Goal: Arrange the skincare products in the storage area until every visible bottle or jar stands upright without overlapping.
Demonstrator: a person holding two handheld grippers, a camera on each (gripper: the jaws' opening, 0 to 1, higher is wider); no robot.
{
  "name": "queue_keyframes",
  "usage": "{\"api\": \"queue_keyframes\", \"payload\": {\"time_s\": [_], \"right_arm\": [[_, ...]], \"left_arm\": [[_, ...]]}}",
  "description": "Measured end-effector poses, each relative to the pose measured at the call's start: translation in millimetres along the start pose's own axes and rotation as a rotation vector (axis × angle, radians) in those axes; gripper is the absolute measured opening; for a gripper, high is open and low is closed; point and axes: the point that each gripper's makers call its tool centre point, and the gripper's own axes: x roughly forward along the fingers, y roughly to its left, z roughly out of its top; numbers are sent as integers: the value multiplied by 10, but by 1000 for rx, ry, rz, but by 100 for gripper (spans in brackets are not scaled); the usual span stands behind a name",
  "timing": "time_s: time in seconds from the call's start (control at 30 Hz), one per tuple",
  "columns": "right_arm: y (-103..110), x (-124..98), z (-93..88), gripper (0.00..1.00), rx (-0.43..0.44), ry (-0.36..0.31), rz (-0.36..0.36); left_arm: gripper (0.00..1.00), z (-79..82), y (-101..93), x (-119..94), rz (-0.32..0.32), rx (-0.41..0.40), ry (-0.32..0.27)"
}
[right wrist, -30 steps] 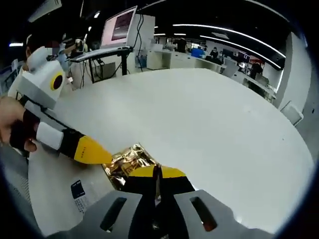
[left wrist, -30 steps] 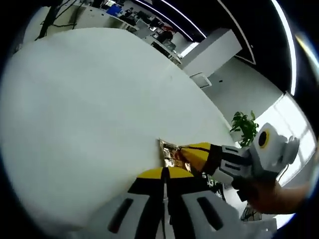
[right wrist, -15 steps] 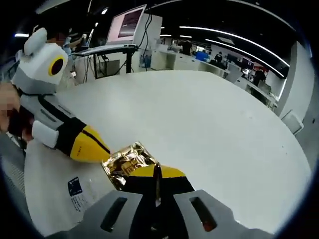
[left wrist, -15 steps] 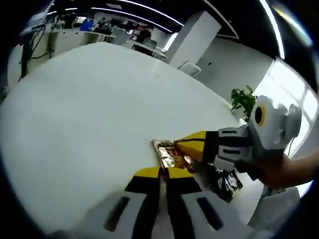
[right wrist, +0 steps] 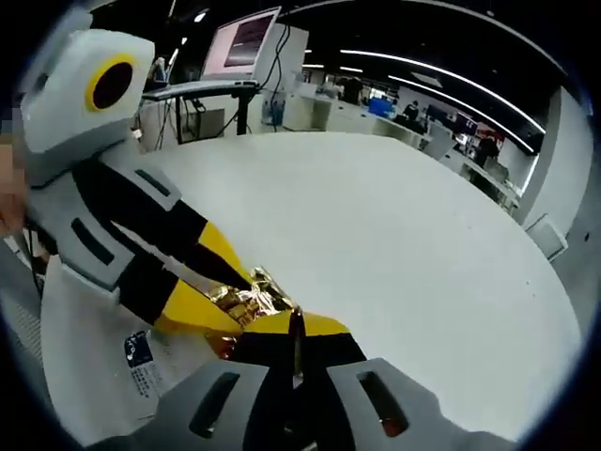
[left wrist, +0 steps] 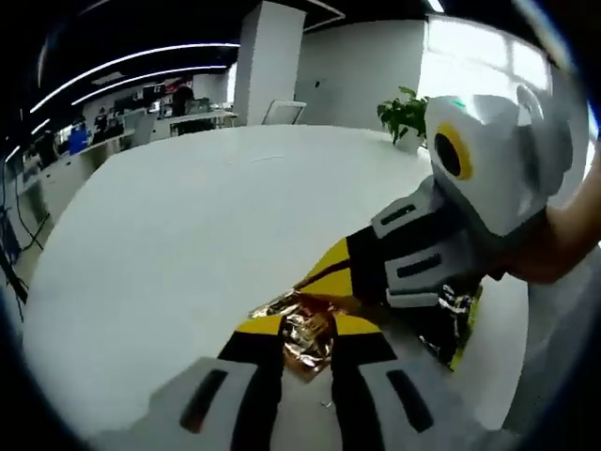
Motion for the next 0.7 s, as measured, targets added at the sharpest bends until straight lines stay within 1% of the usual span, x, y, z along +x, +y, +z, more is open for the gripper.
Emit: {"api": "queue_keyframes", "payload": {"time_s": [0.1, 0.13, 0.17, 0.27, 0.37, 0.47, 0.6, 0.7], "right_arm": [[-6, 8, -6, 1, -4, 2, 0], [-7, 8, -6, 1, -4, 2, 0], [-10, 9, -9, 2, -3, 2, 0], [-26, -1, -11, 3, 0, 7, -4], [-59, -24, 26, 7, -42, 6, -26], [-87, -65, 72, 9, -49, -9, -35], [-131, -142, 116, 15, -57, -16, -51], [-137, -184, 135, 14, -57, -15, -50]], "left_arm": [[15, -58, 21, 43, 5, 25, 33], [15, -21, 13, 33, 0, 27, 11], [16, -36, 13, 32, 0, 26, 24], [18, -40, 41, 28, 7, 31, 26], [19, -44, 51, 27, 3, 36, 28], [19, -46, 47, 26, 2, 37, 29], [19, -55, 61, 20, 2, 37, 29], [19, -56, 62, 16, 1, 37, 31]]}}
